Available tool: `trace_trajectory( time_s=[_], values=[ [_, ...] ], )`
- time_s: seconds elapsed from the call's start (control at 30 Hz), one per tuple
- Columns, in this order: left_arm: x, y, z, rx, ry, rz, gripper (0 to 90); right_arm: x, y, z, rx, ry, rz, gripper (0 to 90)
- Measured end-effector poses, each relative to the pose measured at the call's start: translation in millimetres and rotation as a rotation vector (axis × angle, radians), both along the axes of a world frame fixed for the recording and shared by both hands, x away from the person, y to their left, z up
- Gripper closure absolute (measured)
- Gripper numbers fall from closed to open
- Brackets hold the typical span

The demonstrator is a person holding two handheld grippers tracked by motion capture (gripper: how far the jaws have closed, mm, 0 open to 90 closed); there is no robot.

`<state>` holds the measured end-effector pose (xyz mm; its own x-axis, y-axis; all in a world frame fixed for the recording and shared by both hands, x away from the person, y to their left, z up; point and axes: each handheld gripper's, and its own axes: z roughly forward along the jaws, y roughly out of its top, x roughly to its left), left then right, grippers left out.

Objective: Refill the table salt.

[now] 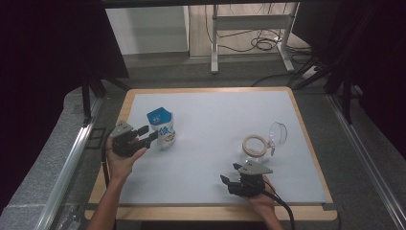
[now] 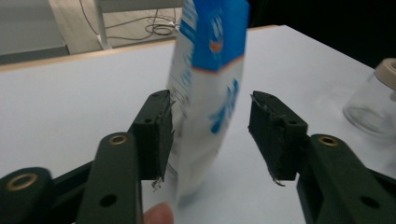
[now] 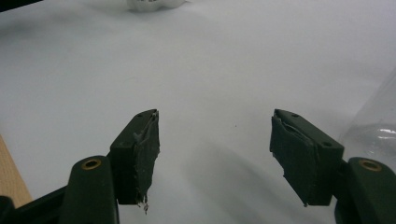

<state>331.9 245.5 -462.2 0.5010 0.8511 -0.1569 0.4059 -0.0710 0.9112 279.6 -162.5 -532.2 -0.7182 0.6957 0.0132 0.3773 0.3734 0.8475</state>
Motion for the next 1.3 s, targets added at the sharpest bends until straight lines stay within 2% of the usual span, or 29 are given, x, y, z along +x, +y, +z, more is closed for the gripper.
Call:
trace_trajectory(
  time_s=[0.1, 0.23, 0.4, 0.63, 0.9, 1.0, 1.07, 1.3],
  values=[
    [10.3, 0.7, 4.6, -0.027, -0.009, -0.017, 54.2, 0.2, 0.5, -0.9, 0.000, 0.004, 0.000, 33.5],
    [22.8, -1.2, 5.5, -0.046, 0.014, -0.039, 58.7, -0.2, 0.7, -0.9, -0.005, 0.003, 0.001, 33.5],
    [30.3, -6.6, 5.1, -0.041, 0.023, -0.055, 66.6, 0.0, 0.0, -1.5, -0.010, 0.007, -0.006, 33.5],
    [33.3, -9.2, 3.6, -0.040, 0.019, -0.064, 78.6, 0.0, 0.3, -2.2, -0.019, 0.010, -0.007, 33.3],
    [33.9, -9.5, 2.8, -0.029, 0.002, -0.065, 85.0, 0.2, 1.9, -4.3, -0.031, 0.007, -0.006, 33.1],
    [35.9, -10.4, 2.1, -0.034, -0.002, -0.049, 79.1, 0.4, 2.0, -4.7, -0.033, 0.007, -0.007, 33.1],
    [37.9, -12.1, 0.4, -0.023, -0.002, -0.039, 68.4, 0.4, 2.0, -4.9, -0.035, 0.009, -0.006, 33.1],
    [42.2, -13.1, -0.9, -0.062, -0.013, -0.045, 63.9, 0.2, 2.1, -5.1, -0.036, 0.008, -0.005, 33.1]
  ],
)
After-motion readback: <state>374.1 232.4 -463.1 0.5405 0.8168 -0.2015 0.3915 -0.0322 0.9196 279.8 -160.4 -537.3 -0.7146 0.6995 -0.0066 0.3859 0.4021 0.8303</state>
